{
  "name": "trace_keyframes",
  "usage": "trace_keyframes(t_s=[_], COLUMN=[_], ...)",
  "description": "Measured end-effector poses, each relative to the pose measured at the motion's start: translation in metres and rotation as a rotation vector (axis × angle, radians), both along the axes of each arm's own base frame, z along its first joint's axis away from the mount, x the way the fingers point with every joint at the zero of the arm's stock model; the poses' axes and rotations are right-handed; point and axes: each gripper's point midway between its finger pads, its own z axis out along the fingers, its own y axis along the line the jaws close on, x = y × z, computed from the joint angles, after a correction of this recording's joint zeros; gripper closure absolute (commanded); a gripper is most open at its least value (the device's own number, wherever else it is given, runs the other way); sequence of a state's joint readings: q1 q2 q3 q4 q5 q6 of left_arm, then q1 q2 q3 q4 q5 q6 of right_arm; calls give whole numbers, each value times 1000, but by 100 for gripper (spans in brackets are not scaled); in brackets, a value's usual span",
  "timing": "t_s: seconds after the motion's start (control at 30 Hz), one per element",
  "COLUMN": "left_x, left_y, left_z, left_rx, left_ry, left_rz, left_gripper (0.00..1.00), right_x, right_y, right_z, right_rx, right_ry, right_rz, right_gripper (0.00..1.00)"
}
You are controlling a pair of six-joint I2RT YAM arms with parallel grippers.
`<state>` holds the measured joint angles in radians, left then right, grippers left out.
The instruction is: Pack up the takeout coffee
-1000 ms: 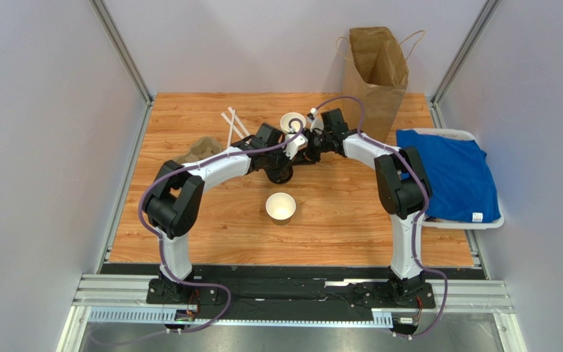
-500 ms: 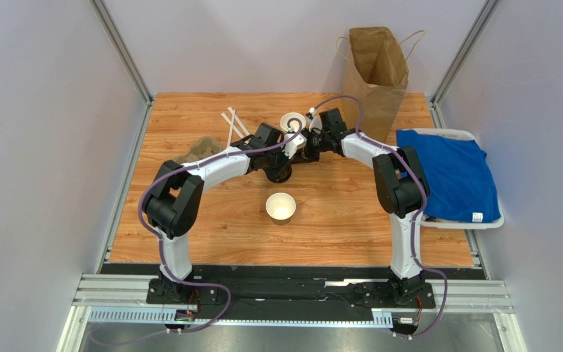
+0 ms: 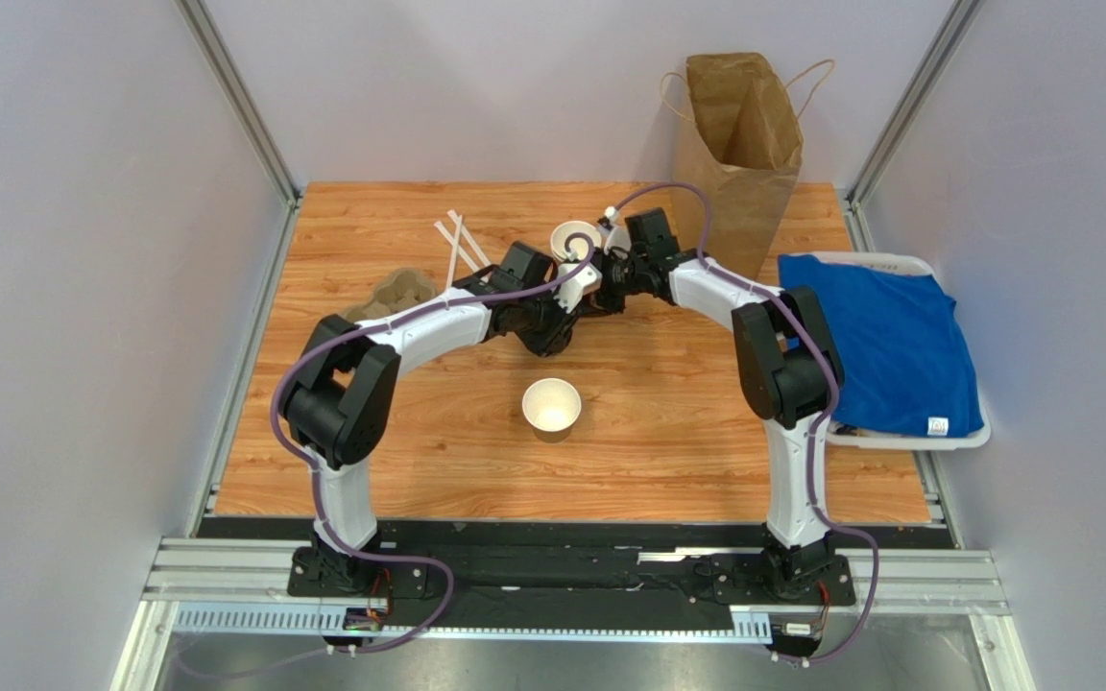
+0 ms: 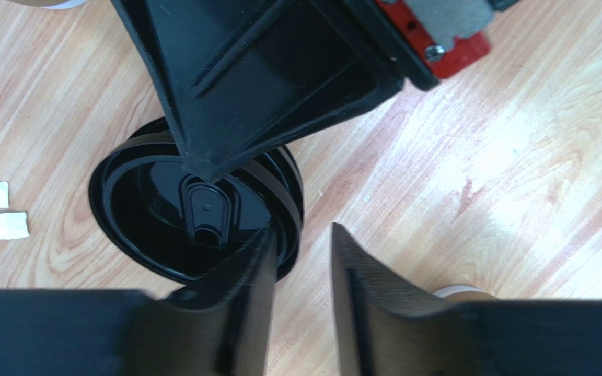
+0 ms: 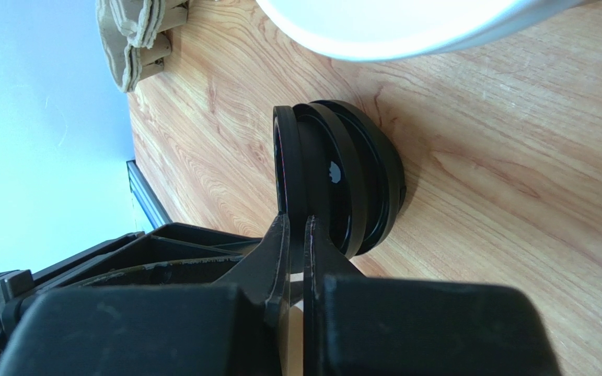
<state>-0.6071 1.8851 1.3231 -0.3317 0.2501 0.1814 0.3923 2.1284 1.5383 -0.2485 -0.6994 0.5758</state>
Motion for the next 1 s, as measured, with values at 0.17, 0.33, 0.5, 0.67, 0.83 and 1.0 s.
trace_keyframes(t_s=[0.17,0.33,0.5,0.67,0.83,1.0], left_x=[-4,-5,-6,0,4,23], left_y=[1,0,4,16,47,93], left_z=[11,38,60,80,98,132], left_rx=[-13,-50,-95,-151,-237,-309], left_ry=[-2,-37,-55,-54,-31,-81], left_rz=[-1,2,9,60,175,318], left_gripper=[53,52,52,52,53,56], right_x=[0,1,1,-1,1,1], right_y=[1,2,5,6,3,0], right_z=[1,4,9,13,30,76], right_rx=[2,10,28,47,68,106], right_ry=[-1,-6,-6,9,-6,-86], right_rz=[3,6,14,15,4,-5], right_gripper=[100,100,100,100,100,100])
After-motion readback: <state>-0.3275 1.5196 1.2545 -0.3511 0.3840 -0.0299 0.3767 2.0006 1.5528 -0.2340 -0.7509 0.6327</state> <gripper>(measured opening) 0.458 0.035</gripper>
